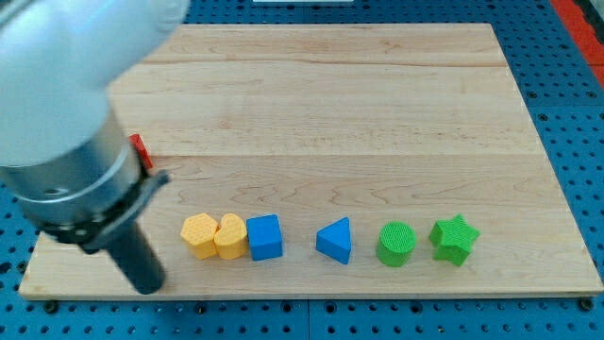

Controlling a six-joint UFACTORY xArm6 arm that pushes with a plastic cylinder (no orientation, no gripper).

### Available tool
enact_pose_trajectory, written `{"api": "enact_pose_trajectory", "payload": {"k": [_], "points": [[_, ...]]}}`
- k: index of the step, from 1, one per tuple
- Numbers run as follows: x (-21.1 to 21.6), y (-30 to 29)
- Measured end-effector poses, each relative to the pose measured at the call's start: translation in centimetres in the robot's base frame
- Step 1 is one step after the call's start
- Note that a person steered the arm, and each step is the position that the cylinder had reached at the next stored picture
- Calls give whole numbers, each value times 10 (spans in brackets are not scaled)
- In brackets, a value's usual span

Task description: Push red star a bit down

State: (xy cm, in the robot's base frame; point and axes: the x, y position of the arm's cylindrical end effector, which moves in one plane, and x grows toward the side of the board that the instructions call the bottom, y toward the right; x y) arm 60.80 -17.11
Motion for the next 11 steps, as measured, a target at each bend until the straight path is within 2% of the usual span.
{"api": "enact_pose_trajectory", "payload": {"k": [1, 4, 5, 6, 7, 8, 9, 11], "points": [[-30, -30], [-182, 23], [-223, -6], [-212, -28], [-178, -31], [-194, -32], [-179, -59], [-87, -55]]}}
